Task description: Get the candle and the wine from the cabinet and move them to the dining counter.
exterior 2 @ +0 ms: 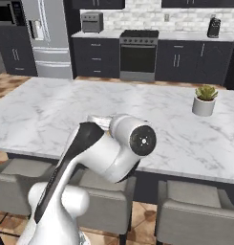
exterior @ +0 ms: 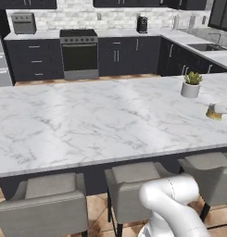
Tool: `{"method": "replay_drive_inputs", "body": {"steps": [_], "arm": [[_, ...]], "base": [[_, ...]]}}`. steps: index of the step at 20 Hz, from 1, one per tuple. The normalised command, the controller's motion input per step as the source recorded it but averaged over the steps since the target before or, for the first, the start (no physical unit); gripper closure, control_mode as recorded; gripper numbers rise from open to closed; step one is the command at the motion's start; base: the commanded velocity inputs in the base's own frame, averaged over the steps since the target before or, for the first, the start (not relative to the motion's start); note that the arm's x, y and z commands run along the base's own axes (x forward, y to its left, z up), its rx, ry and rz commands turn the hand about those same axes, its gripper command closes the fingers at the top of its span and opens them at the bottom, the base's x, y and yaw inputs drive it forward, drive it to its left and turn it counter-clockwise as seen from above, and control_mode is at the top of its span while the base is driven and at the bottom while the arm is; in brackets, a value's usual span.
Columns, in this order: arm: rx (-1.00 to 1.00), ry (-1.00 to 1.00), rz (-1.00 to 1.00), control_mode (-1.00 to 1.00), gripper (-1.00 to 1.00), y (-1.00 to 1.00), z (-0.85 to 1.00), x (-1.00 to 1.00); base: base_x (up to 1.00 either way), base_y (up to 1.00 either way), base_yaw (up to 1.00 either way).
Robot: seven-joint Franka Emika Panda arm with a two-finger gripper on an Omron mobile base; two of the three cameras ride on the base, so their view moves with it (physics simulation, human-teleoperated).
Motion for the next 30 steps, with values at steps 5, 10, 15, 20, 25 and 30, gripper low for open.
{"method": "replay_drive_inputs", "body": {"steps": [5,10,15,20,25,30], "arm": [[0.00,0.01,0.03,-1.00,1.00,-0.23,-0.52,0.76],[0.00,0.02,0.00,-1.00,1.00,-0.03,-0.34,0.71],[0.00,0.00,0.00,-1.00,1.00,-0.10,-0.52,0.71],[-0.03,-0.04,0.01,-1.00,1.00,-0.01,-0.36,0.48],[-0.13,-0.03,0.06,-1.00,1.00,0.00,-0.25,0.45],[-0.16,0.00,0.11,-1.00,1.00,0.00,-0.24,0.30]], "base": [[0.00,0.00,0.00],[0.00,0.00,0.00],[0.00,0.00,0.00],[0.00,0.00,0.00],[0.00,0.00,0.00],[0.00,0.00,0.00]]}}
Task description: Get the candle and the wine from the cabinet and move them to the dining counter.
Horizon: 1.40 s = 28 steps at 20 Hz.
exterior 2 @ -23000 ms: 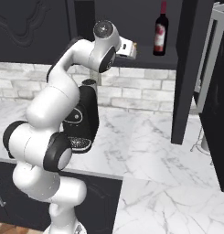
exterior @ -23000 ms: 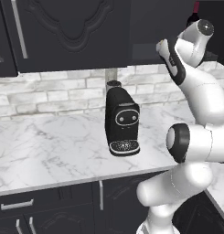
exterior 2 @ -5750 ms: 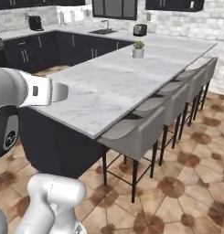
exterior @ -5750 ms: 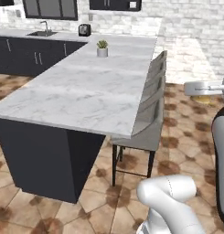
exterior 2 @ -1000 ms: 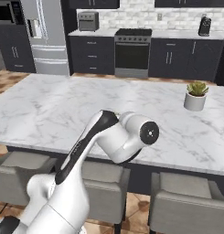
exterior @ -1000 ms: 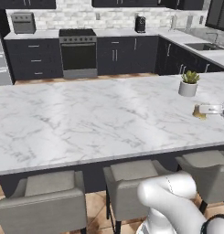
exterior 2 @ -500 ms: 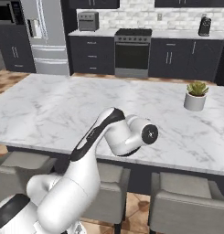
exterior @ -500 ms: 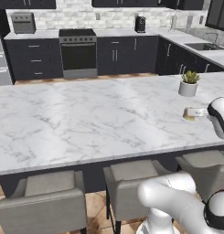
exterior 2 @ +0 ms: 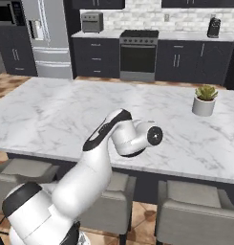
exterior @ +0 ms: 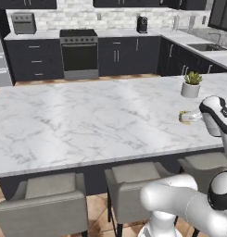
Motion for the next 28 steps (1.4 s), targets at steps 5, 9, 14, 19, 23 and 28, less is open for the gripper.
{"method": "replay_drive_inputs", "body": {"steps": [5,9,14,19,23,28], "arm": [[-0.12,0.03,0.06,-1.00,1.00,0.00,-0.21,0.33],[-0.09,0.00,0.04,-1.00,1.00,0.00,-0.22,0.46],[-0.06,0.00,0.05,-1.00,1.00,0.00,-0.20,0.43],[-0.01,0.00,0.05,-1.00,1.00,0.00,-0.22,0.42],[0.00,0.00,0.03,-1.00,1.00,0.00,-0.32,0.39],[0.00,0.00,0.04,-1.00,1.00,0.00,-0.38,0.24]], "base": [[0.00,0.00,0.00],[0.00,0.00,0.00],[0.00,0.00,0.00],[0.00,0.00,0.00],[0.00,0.00,0.00],[0.00,0.00,0.00]]}}
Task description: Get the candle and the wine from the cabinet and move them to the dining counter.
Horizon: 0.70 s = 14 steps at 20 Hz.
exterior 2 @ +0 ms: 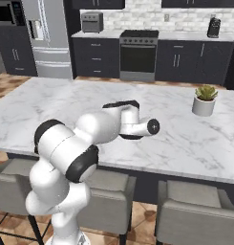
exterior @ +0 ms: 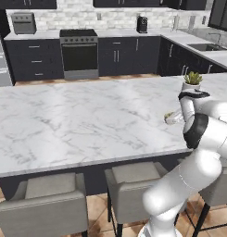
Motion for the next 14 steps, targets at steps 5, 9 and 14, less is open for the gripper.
{"method": "replay_drive_inputs", "body": {"steps": [5,9,14], "arm": [[0.00,0.00,0.03,-1.00,1.00,0.00,-0.33,0.16],[0.00,0.00,0.02,-1.00,1.00,0.00,-0.28,0.17],[0.00,0.00,0.02,-1.00,1.00,0.00,-0.32,0.18]], "base": [[0.00,0.00,0.00],[0.00,0.00,0.00],[0.00,0.00,0.00]]}}
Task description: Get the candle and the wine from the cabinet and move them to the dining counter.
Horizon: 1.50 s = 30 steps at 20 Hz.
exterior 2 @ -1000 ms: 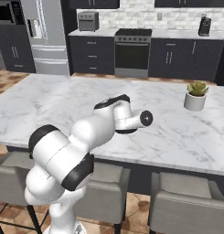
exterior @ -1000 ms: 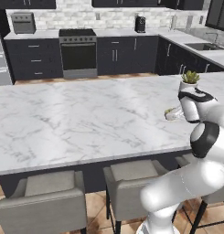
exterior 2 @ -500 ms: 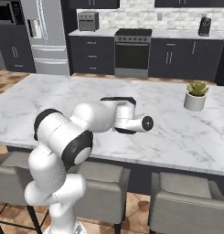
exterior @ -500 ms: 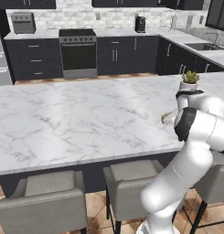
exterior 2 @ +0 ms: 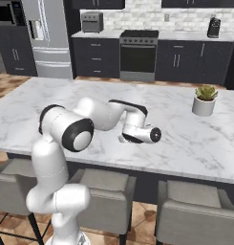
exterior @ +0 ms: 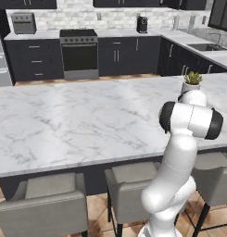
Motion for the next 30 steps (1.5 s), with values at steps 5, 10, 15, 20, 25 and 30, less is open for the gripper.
{"method": "replay_drive_inputs", "body": {"steps": [5,10,15,20,25,30], "arm": [[0.00,0.00,0.02,-1.00,1.00,0.00,-0.25,0.14],[0.00,0.00,0.02,-1.00,1.00,0.00,-0.18,0.12],[0.00,0.00,0.02,-1.00,1.00,0.00,-0.09,0.10],[0.00,0.01,0.00,-1.00,1.00,0.00,0.00,0.01],[0.00,0.00,0.00,-1.00,1.00,0.00,-0.11,0.03],[0.00,0.00,0.00,-1.00,1.00,0.00,-0.10,0.00]], "base": [[0.00,0.00,0.00],[0.00,0.00,0.00],[0.00,0.00,0.00],[0.00,0.00,0.00],[0.00,0.00,0.00],[0.00,0.00,0.00]]}}
